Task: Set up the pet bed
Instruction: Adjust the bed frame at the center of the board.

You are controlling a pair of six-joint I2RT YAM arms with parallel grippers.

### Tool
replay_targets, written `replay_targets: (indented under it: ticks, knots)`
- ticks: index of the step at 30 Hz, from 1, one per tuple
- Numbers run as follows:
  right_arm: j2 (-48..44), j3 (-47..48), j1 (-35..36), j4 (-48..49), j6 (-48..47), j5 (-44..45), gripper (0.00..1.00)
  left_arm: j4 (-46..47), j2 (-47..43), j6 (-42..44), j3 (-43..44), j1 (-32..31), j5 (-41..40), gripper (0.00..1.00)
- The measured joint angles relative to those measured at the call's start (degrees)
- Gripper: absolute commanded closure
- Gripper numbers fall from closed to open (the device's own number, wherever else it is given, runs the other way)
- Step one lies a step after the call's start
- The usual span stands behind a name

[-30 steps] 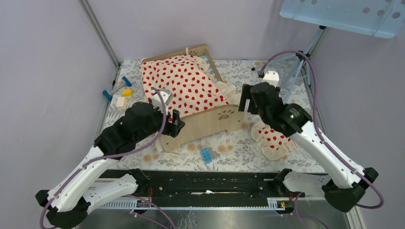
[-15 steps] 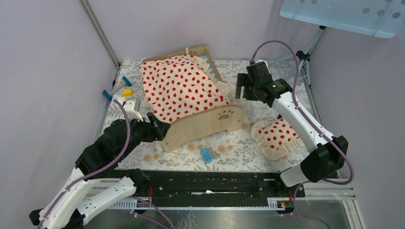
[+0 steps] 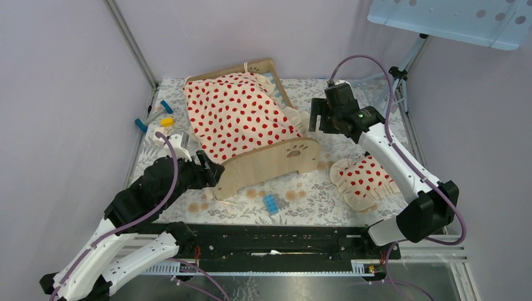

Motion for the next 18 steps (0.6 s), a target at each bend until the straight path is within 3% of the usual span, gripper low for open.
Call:
replay_targets:
  ticks: [18]
  knots:
    - [-0.15,-1.36,-0.15,0.24,-0.59,-0.39,0.16,0.50,0.31,0.22,-1.84,0.00,0.46,0.34]
